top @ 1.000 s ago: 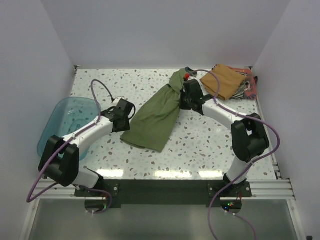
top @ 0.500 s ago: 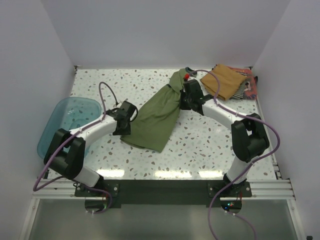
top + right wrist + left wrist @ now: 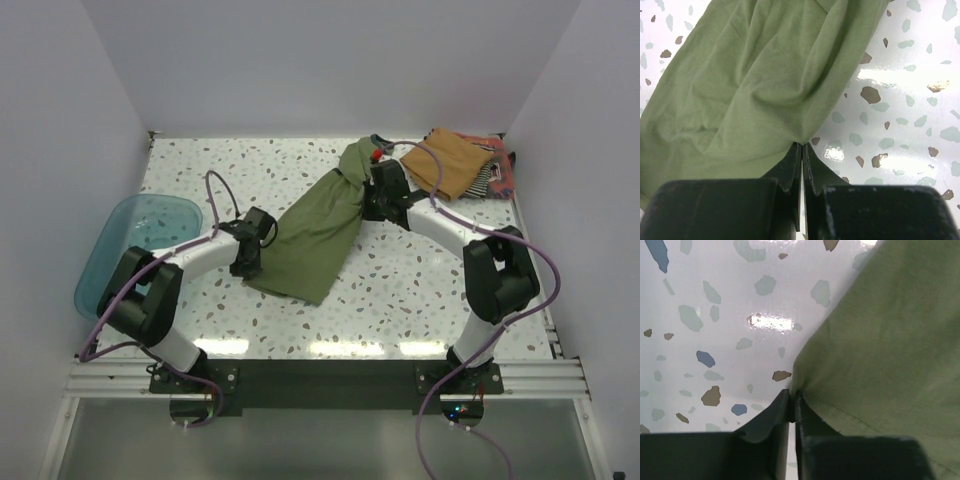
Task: Fold and stack the tank tops
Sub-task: Flatten the tank top out
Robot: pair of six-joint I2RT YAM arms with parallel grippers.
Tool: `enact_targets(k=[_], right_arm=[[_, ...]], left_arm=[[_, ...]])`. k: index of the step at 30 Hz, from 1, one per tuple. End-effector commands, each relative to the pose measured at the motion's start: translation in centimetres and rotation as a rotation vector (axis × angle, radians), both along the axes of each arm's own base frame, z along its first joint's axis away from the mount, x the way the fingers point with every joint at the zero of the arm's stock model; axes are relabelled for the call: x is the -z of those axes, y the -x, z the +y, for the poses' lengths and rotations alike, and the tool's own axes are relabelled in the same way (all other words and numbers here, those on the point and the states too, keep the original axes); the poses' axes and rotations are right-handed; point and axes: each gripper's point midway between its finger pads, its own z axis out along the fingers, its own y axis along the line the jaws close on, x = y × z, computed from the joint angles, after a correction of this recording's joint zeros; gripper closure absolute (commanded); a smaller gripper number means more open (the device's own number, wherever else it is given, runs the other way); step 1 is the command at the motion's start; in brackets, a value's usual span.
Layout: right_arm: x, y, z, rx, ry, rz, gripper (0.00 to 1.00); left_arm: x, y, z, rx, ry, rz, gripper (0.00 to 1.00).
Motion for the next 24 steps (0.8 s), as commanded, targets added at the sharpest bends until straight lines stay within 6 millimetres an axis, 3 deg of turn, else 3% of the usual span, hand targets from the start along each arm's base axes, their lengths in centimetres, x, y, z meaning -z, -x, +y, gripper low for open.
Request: enact_targets(k=[1,2,8,13,14,16,17,19,20,21,23,24], right_arm=[[-1.2,-0.5,-0.1,0.002,-0.033,-0.029,1.0],[-1.2,-0.5,-0.1,0.003,-0.034,-0.029,1.0],[-0.6,-0.9,-0.5,0.013,-0.056,-0.008,1.0],[-0.4,-2.4,-1.8,0.049,-0.064,-0.004,1.0],[-0.5,-2.6,-1.7,0.044,-0.08,0.0,1.0],[-0.7,-3.6,-2.5,0.062,-0.098,-0.001,1.0],[-0.6,-3.9,-2.7,0.067,-0.106,0.004,1.0],[-1.0,-4.7,-3.2,0.08,-0.12,-0.003,1.0],[-1.2,-4.9,-3.4,0.082,-0.125,-0.001,0.99],[-1.3,-5.0,-3.4,0.081,-0.135,0.004,0.95],[-2.2,-5.2,-3.8,0.097,-0.163,-0.007,0.84],[-2.8,-5.3,-3.9,0.102,-0.174,-0.018,0.8]], left_arm=[[-0.3,-0.7,-0.6,0.018,0.028,-0.012,0.93],[-0.9,-0.9,-0.8,0.027,0.038,-0.025,1.0],[-7.6,-2.8,-2.6,0.07,0.123,-0.14,1.0],[-17.2,-3.8,-8.9,0.21,0.315,-0.306,1.0],[-20.6,-3.6,-11.2,0.264,0.354,-0.354,1.0],[-23.4,-3.0,-13.7,0.322,0.398,-0.376,1.0],[-26.4,-3.3,-14.8,0.335,0.451,-0.433,1.0],[-29.0,-3.4,-16.4,0.369,0.511,-0.472,1.0],[-31.7,-3.5,-17.3,0.388,0.556,-0.525,1.0],[-32.4,-3.7,-18.3,0.414,0.58,-0.535,1.0],[-35.9,-4.0,-20.2,0.457,0.653,-0.616,1.0],[-36.1,-4.1,-21.7,0.499,0.685,-0.604,1.0]])
